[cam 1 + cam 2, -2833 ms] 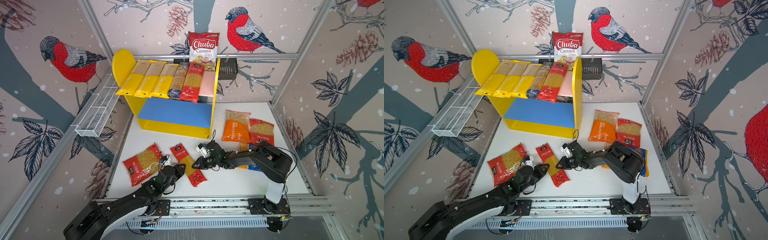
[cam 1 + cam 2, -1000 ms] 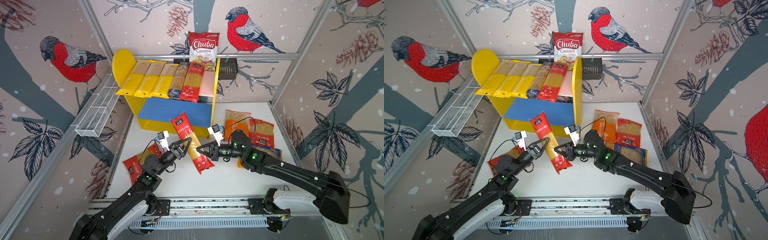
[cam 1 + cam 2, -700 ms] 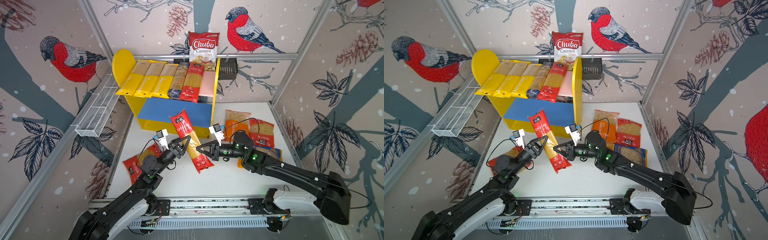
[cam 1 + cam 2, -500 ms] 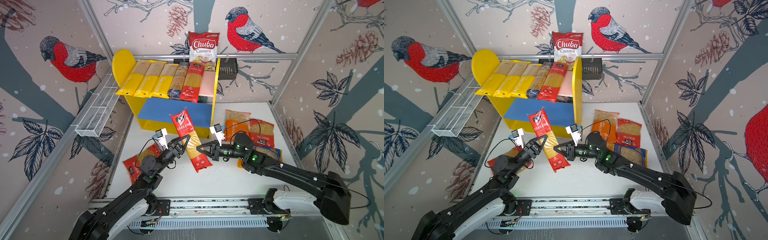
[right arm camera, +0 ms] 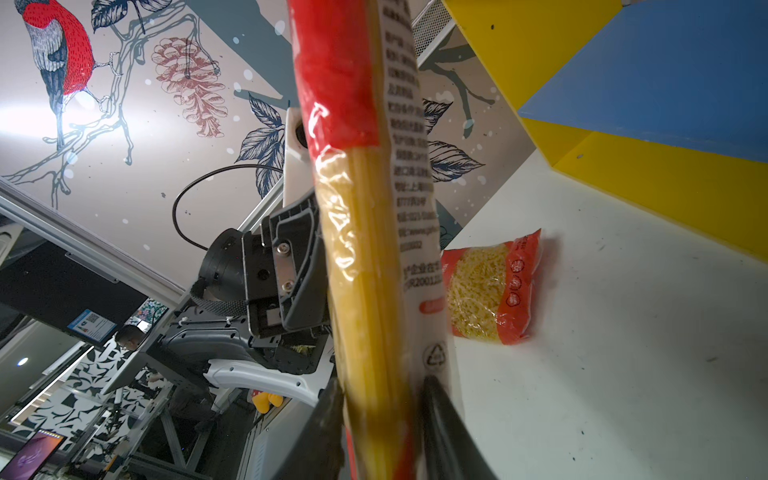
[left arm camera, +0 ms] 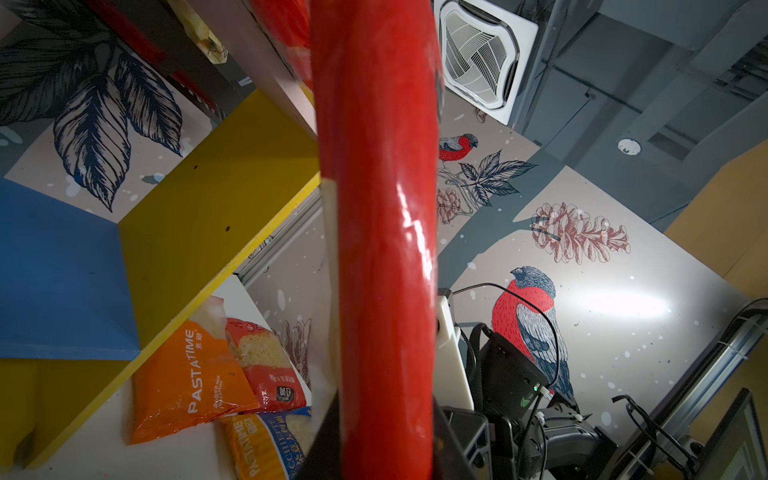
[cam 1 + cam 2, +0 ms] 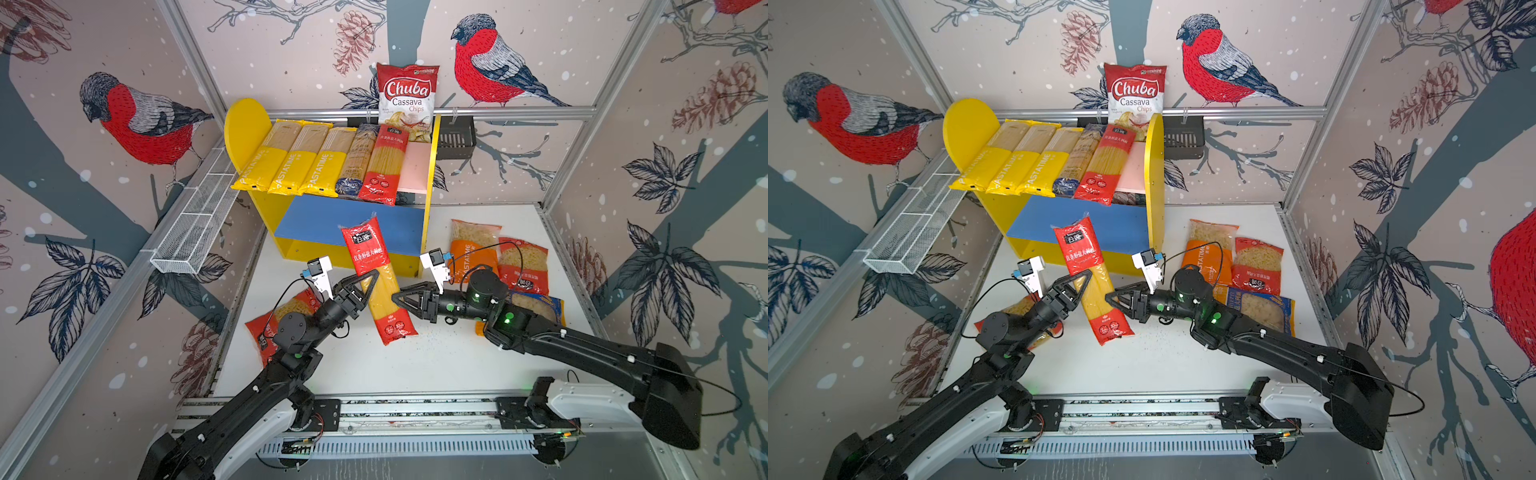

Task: Place and organize the pasta boxes and bags onto the shelf
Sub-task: 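Carry the upright red pack with both grippers up to the shelf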

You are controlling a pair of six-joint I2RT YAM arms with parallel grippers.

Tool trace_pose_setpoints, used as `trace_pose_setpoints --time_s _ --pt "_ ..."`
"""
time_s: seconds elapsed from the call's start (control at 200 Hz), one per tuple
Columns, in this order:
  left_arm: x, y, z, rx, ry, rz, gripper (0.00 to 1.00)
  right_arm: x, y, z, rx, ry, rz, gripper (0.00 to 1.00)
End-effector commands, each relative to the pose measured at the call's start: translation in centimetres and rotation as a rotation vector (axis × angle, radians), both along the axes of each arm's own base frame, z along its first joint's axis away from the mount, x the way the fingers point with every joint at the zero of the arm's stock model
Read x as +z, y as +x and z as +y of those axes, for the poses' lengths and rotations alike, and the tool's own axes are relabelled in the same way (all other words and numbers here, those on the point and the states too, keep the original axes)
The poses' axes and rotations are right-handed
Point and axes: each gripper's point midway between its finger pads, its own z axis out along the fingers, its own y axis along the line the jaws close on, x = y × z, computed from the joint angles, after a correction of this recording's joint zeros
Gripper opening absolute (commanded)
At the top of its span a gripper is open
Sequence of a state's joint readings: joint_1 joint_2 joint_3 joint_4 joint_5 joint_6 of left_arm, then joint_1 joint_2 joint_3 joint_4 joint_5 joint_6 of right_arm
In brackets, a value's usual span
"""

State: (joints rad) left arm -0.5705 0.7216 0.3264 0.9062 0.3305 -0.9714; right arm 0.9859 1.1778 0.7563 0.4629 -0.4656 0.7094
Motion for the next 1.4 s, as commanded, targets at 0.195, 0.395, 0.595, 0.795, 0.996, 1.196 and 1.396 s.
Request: trace_pose_setpoints --time_s 0.195,0.395,0.595,0.795,0.996,1.196,1.396 --pt "5.5 -1.2 1.0 0.029 -0.073 -0.163 0.02 0.7 0.0 -0.2 -0.019 0.017 -0.039 0.52" --pt "8.8 -0.6 0.6 0.042 -0.065 -0.200 0.02 0.0 0.1 -0.6 -0.031 -0.001 -0.045 0.64" --pt "12.3 1.4 -1.1 0.018 -0.025 -0.191 0.02 1.3 0.1 -1.0 -0.014 0.061 -0.070 0.68" --pt "13.6 6.4 -1.4 0.026 0.003 -0.060 0.02 6.3 1.6 -1.1 -0.038 0.195 -0.124 0.59" --pt "15.1 8.8 -2.0 0.002 0.028 -0.012 0.04 9.2 2.7 -0.9 -0.063 0.240 -0.152 0.46" --pt "15.2 10.0 -2.3 -0.009 0.038 0.014 0.06 10.5 3.8 -1.3 -0.110 0.274 -0.155 0.48" --pt "16.3 10.6 -2.5 -0.033 0.023 0.017 0.06 8.9 6.7 -1.8 -0.242 0.234 -0.105 0.61"
